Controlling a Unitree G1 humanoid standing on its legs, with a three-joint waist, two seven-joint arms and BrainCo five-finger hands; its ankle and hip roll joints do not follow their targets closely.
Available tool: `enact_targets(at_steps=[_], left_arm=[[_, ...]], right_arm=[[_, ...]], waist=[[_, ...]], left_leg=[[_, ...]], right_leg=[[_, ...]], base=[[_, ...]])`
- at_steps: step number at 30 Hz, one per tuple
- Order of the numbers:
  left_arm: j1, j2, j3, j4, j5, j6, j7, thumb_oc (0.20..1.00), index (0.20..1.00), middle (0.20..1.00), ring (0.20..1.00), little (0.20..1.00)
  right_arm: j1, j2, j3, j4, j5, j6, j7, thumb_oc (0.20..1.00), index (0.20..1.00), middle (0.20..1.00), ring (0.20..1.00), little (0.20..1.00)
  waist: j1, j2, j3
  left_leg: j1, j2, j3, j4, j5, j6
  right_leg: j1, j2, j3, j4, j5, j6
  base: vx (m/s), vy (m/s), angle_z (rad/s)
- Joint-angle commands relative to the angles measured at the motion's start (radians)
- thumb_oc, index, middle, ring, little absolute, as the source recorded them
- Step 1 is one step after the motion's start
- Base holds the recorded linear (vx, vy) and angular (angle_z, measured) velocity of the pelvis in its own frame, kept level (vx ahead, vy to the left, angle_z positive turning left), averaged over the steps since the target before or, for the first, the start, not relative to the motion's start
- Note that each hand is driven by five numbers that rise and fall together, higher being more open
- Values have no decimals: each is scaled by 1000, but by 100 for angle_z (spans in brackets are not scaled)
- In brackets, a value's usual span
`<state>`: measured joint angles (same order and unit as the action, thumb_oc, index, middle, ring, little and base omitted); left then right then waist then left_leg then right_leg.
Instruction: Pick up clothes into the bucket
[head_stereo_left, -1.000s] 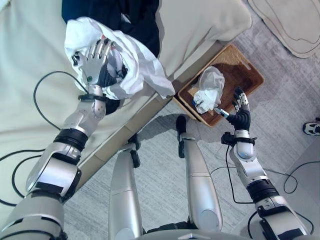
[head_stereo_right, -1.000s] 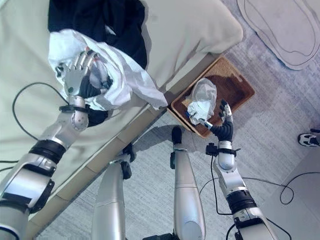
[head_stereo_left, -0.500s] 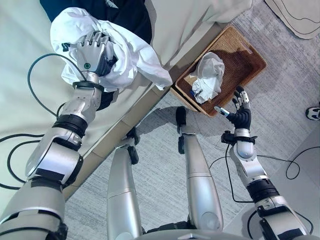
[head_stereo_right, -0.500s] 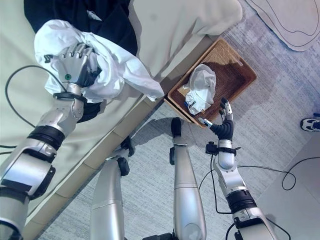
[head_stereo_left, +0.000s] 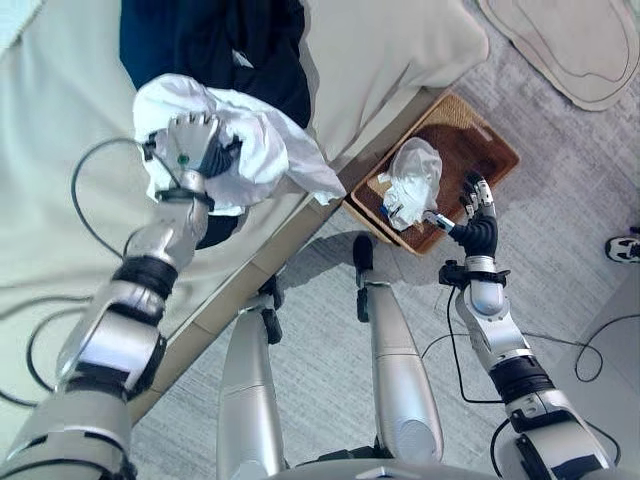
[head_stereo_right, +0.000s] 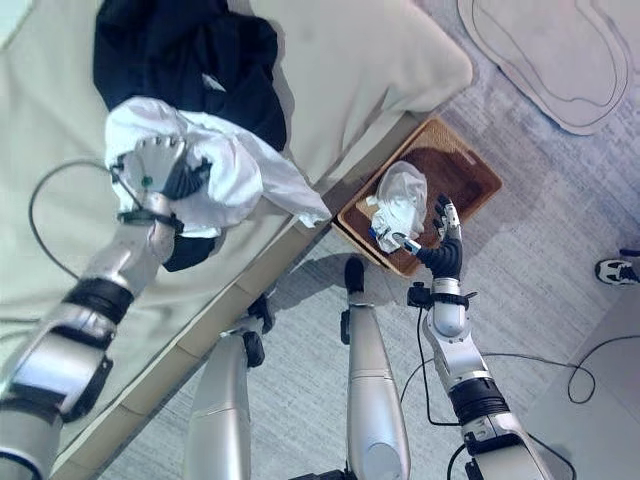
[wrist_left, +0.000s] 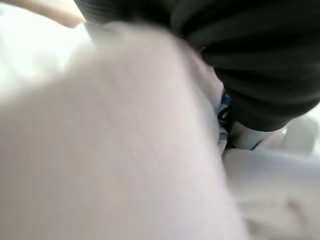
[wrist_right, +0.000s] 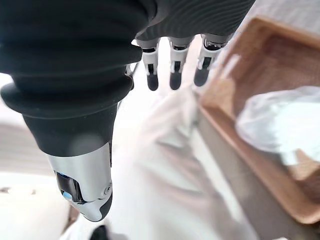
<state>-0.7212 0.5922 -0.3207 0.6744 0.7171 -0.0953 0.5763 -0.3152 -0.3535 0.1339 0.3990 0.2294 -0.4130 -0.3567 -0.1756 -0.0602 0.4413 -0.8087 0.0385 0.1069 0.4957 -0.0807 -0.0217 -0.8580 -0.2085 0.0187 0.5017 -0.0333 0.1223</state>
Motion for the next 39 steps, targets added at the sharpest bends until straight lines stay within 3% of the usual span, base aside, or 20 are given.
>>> enact_targets(at_steps=[1, 2, 3, 5, 8, 10, 12, 15, 16, 19, 21, 27, 36, 39], left_arm=[[118, -17, 64, -94, -62, -72, 13, 200, 200, 200, 200, 200], [122, -17, 66, -99, -62, -71, 10, 200, 200, 200, 200, 200], [172, -21, 86, -175, -68, -113, -5, 200, 200, 200, 200, 200], [218, -16, 118, -270, -82, -150, -27, 200, 200, 200, 200, 200], [269, -14, 141, -365, -117, -193, -69, 200, 200, 200, 200, 200], [298, -20, 159, -432, -156, -225, -101, 200, 200, 200, 200, 200], [336, -38, 174, -538, -301, -302, -185, 200, 200, 200, 200, 200], [345, -43, 167, -591, -389, -337, -221, 200, 200, 200, 200, 200], [357, -40, 159, -648, -476, -371, -273, 200, 200, 200, 200, 200], [361, -21, 134, -720, -584, -399, -359, 200, 200, 200, 200, 200], [349, -7, 112, -735, -644, -409, -403, 200, 200, 200, 200, 200], [332, 24, 64, -780, -793, -419, -511, 200, 200, 200, 200, 200], [335, 22, 29, -860, -894, -422, -608, 200, 200, 200, 200, 200], [338, 10, 24, -876, -923, -420, -626, 200, 200, 200, 200, 200]], right_arm=[[38, -8, -35, -22, -46, -18, -11, 1000, 1000, 1000, 1000, 1000], [38, -8, -34, -22, -46, -18, -12, 1000, 1000, 1000, 1000, 1000], [22, -35, -13, -15, -168, 18, -30, 1000, 1000, 1000, 1000, 1000], [1, -63, 19, -9, -254, 36, -20, 1000, 1000, 1000, 1000, 1000], [-24, -84, 55, 2, -294, 50, 2, 1000, 1000, 1000, 1000, 1000], [-41, -93, 81, 0, -300, 50, 32, 1000, 1000, 1000, 1000, 1000], [-65, -98, 115, -27, -247, 37, 98, 1000, 1000, 1000, 1000, 1000], [-80, -105, 148, -38, -204, 25, 153, 1000, 1000, 1000, 1000, 1000], [-92, -127, 192, -62, -179, 19, 229, 1000, 1000, 1000, 1000, 1000], [-123, -179, 262, -106, -209, 23, 303, 1000, 1000, 1000, 1000, 1000], [-152, -211, 300, -136, -272, 22, 306, 1000, 1000, 1000, 1000, 1000], [-170, -219, 353, -206, -271, 9, 349, 1000, 1000, 1000, 1000, 1000], [-194, -114, 366, -212, -238, 11, 345, 1000, 1000, 1000, 1000, 1000], [-176, -54, 345, -193, -155, 19, 338, 1000, 1000, 1000, 1000, 1000]], waist=[[27, 29, -101], [25, 29, -99], [43, 32, -109], [59, 33, -117], [71, 31, -129], [82, 32, -137], [99, 33, -151], [105, 30, -165], [113, 27, -173], [119, 28, -187], [122, 31, -197], [122, 38, -206], [126, 49, -226], [126, 53, -230]], left_leg=[[46, -20, -60, -52, 13, -5], [51, -20, -60, -55, 14, -5], [100, -24, -65, -86, 18, -8], [146, -24, -74, -114, 21, -9], [192, -30, -81, -149, 35, -10], [228, -31, -86, -172, 39, -11], [281, -29, -94, -203, 41, -13], [309, -29, -98, -229, 56, -14], [336, -27, -101, -247, 61, -17], [376, -24, -111, -283, 74, -22], [393, -23, -115, -292, 79, -24], [426, -22, -122, -299, 77, -22], [426, -18, -123, -298, 79, -18], [428, -18, -122, -298, 80, -17]], right_leg=[[115, -39, -41, -165, 108, 52], [121, -40, -42, -168, 108, 52], [174, -43, -53, -204, 114, 53], [227, -45, -64, -238, 119, 53], [279, -49, -77, -276, 132, 54], [318, -51, -85, -297, 135, 55], [376, -51, -97, -322, 131, 54], [407, -50, -105, -345, 139, 55], [437, -47, -114, -361, 139, 54], [474, -45, -127, -376, 136, 53], [488, -46, -131, -373, 132, 52], [516, -44, -135, -370, 124, 51], [508, -41, -135, -360, 119, 51], [507, -41, -136, -358, 117, 53]], base=[[64, -30, 8], [71, -41, 15], [57, -29, 14], [73, -47, 13], [67, -46, 17], [83, -38, 10], [68, -37, 7], [48, -41, 9], [56, -45, 10], [55, -45, 5], [55, -40, 12], [21, -12, 6], [0, 0, 0], [0, 0, 0]])
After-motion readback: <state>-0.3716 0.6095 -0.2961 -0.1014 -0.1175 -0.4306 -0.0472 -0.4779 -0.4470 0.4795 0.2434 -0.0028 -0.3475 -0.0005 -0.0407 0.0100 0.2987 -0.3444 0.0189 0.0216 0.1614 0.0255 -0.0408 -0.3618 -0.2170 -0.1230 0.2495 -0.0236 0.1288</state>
